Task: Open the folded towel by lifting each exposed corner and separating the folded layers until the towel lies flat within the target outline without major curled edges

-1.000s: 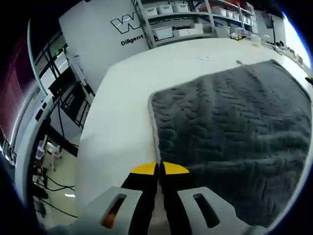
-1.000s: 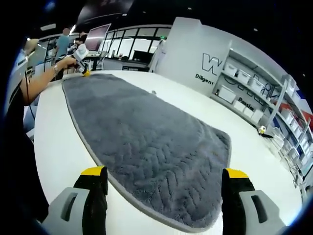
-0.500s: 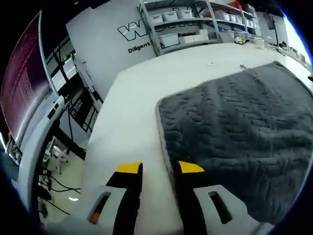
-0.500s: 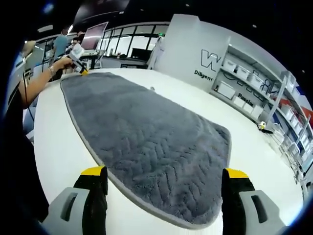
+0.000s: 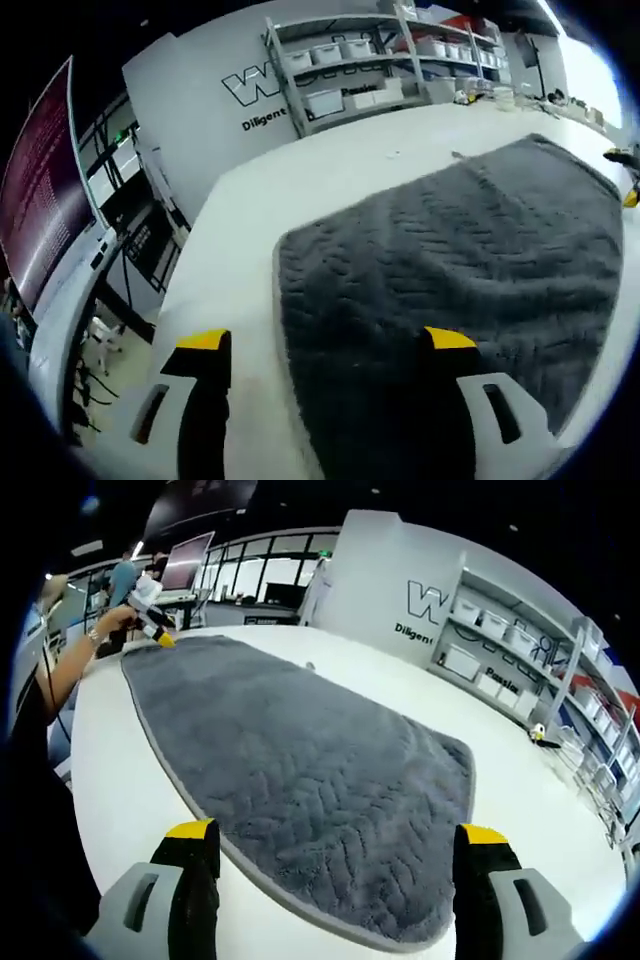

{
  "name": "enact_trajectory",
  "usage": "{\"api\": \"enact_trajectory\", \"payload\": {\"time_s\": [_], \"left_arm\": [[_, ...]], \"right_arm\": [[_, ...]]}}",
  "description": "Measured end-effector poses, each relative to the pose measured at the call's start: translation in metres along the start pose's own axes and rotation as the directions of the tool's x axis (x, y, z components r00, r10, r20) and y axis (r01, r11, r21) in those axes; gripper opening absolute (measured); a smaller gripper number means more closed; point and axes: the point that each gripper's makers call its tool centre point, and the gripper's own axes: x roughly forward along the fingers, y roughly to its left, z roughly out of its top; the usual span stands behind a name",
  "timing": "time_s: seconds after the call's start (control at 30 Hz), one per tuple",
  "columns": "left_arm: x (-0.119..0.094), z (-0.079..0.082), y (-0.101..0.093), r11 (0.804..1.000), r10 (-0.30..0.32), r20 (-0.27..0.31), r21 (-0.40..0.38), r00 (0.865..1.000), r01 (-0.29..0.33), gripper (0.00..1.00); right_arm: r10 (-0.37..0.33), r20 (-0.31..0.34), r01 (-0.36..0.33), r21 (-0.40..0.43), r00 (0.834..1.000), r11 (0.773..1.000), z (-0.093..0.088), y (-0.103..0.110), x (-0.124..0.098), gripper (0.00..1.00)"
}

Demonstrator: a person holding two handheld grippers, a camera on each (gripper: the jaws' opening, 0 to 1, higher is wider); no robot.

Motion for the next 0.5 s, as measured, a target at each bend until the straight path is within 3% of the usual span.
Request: {"api": "enact_trajectory", "payload": {"time_s": [0.1,0.2,0.3,0.5], "left_arm": [[-0.005,0.007,-0.019,0.994,-0.070,0.049,-0.075,0.996,0.074,0.92],[-0.010,0.007,-0.029,0.991,-0.099,0.057,-0.080,0.993,0.104,0.99],[-0.014,0.009,-0.042,0.989,-0.134,0.082,-0.045,0.988,0.138,0.99],[-0.029,0.017,-0.064,0.977,-0.190,0.145,-0.064,0.971,0.201,0.99]], "right_arm": [[-0.004,-0.019,0.004,-0.008,1.000,1.000,-0.003,0.001,0.000,0.99],[-0.006,-0.022,0.006,-0.007,1.000,1.000,-0.002,0.002,0.000,0.99],[-0.007,-0.008,0.007,-0.003,1.000,1.000,0.001,0.002,-0.002,0.99],[-0.015,-0.012,0.015,0.004,1.000,1.000,0.002,0.001,-0.001,0.99]]}}
